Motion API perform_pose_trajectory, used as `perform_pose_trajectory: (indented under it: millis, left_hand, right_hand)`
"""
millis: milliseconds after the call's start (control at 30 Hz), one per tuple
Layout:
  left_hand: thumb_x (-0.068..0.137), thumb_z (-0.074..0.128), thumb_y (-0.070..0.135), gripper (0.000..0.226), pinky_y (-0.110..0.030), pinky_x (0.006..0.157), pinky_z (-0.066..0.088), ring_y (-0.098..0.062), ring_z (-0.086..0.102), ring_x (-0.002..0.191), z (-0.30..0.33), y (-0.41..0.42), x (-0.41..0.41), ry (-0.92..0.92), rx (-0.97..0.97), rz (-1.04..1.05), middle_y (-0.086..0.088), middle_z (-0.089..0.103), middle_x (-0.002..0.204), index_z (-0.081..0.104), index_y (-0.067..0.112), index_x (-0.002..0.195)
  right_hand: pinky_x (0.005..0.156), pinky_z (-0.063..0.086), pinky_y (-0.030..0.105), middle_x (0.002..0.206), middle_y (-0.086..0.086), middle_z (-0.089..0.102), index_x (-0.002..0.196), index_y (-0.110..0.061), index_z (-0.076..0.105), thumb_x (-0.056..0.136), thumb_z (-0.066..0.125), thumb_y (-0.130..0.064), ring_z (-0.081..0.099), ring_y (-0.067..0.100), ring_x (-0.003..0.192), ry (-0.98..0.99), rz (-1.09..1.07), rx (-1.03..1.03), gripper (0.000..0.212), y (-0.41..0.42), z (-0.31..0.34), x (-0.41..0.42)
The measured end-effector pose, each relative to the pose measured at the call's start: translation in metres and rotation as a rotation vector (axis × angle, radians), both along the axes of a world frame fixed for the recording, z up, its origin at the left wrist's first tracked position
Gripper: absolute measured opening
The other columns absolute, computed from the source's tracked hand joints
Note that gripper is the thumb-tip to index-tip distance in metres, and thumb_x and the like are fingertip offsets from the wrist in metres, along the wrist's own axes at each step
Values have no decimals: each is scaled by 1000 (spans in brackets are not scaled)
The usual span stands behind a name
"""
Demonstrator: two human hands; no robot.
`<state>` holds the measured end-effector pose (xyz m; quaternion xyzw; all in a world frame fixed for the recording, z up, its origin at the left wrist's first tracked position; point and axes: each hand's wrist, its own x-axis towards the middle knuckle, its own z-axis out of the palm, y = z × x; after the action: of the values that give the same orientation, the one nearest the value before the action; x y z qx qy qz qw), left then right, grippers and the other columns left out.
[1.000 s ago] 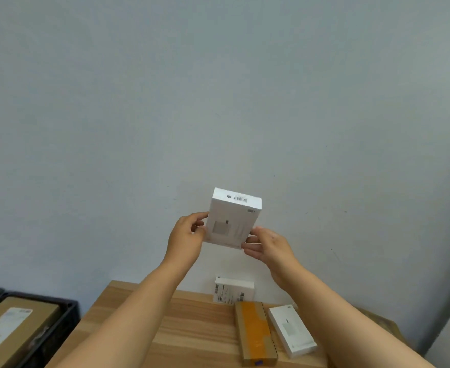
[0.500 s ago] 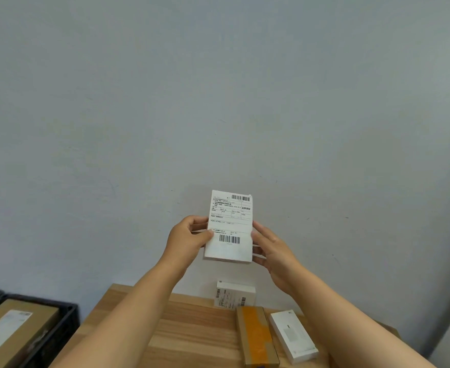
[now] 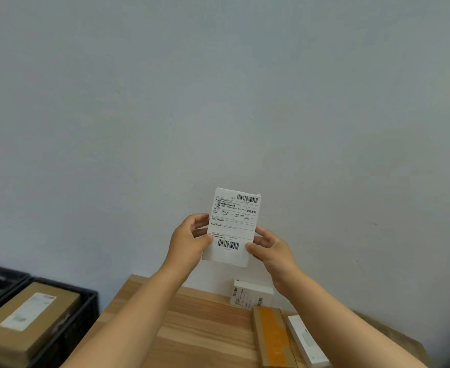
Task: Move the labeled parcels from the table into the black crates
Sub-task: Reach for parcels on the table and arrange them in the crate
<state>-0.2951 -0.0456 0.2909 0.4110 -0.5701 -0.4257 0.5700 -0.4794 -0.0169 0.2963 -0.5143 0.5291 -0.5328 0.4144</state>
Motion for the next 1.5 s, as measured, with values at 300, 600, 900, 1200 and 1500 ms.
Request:
perform_pose_trajectory:
  millis: [300, 600, 900, 1200, 1500]
  left_hand:
    - [85, 54, -10, 39, -11, 77, 50, 4, 60, 95, -22, -4, 84, -76, 21, 90, 12, 64, 107, 59, 18, 111]
    - [84, 54, -12, 39, -8, 72, 49, 3, 61, 93, -42, 11, 149, -90, 81, 265, 13, 65, 102, 61, 20, 106]
    - [88, 51, -8, 43, -15, 77, 47, 5, 58, 96, -67, 49, 211, -107, 236, 493, 18, 64, 100, 57, 32, 100]
    - [88, 51, -7, 41, -12, 68, 41, 7, 55, 91, -86, 96, 291, -77, 308, 683, 23, 60, 96, 57, 32, 100]
    - [89, 54, -5, 37, -11, 73, 44, 7, 56, 93, -98, 133, 441, -47, 308, 767, 22, 61, 98, 58, 27, 106]
  right_hand:
    - [85, 51, 33, 97, 1, 74, 96, -20, 70, 89, 64, -12, 66, 17, 89, -2, 64, 67, 12, -26, -29, 80]
    - [78, 51, 28, 92, -4, 75, 100, -18, 69, 93, 59, -16, 70, 12, 85, 14, 259, 160, 12, -46, -53, 145]
    - [79, 53, 33, 90, 1, 74, 98, -18, 70, 96, 53, -26, 68, 17, 83, 4, 481, 267, 18, -54, -88, 221]
    - [77, 51, 26, 94, -2, 75, 103, -16, 68, 96, 54, -28, 68, 12, 87, 64, 701, 319, 19, -39, -108, 317]
    - [78, 53, 26, 90, -6, 75, 105, -20, 69, 94, 57, -14, 70, 9, 81, 89, 802, 341, 17, -14, -116, 475]
